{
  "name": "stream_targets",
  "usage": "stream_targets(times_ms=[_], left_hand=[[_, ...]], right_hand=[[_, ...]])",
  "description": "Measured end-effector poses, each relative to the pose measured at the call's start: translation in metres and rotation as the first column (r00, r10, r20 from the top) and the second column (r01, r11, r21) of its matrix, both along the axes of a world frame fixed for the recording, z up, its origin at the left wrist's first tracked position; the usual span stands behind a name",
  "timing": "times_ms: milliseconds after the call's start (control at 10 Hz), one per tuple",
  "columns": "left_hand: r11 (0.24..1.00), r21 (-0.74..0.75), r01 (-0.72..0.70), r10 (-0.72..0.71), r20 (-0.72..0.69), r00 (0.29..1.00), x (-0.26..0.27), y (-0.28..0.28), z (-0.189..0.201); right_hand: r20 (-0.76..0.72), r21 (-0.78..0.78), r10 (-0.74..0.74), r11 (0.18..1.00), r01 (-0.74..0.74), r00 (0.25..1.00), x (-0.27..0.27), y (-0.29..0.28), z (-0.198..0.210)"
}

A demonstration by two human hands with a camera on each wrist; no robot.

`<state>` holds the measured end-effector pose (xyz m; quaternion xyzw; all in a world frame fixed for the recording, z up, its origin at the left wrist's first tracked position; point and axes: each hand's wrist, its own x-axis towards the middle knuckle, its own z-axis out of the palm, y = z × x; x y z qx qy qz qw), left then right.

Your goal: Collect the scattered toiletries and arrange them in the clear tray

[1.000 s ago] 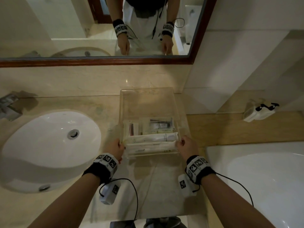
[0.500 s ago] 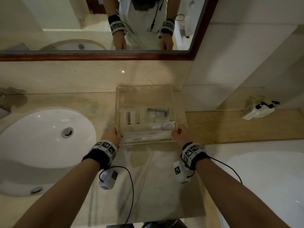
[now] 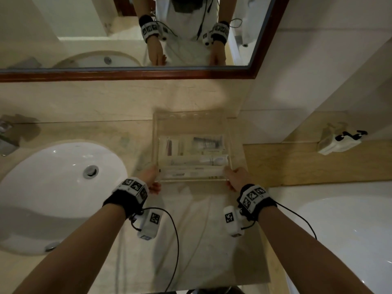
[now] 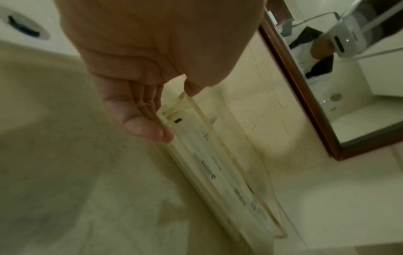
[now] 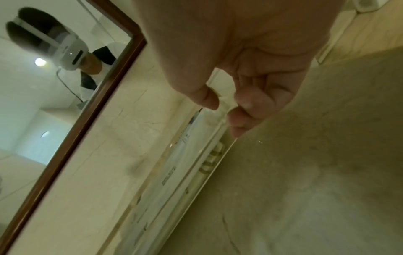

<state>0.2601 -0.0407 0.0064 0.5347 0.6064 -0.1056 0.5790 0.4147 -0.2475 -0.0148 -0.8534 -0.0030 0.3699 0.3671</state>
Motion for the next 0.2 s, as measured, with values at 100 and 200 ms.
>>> stream_targets(times_ms=[100, 200], left_hand=[[0.996, -0.044, -0.079, 0.081, 0.045, 0.996, 0.0041, 0.0071, -0.0034], [0.979, -0.052, -0.196, 0.2, 0.109, 0.974, 0.0089, 0.0089, -0.0022]], right_hand=[[-0.06, 0.069, -0.082, 0.994, 0.086, 0.995, 0.0046, 0.0066, 0.0033], [-0.135, 0.108, -0.232, 0.963, 0.247, 0.963, 0.0111, 0.0161, 0.0001]])
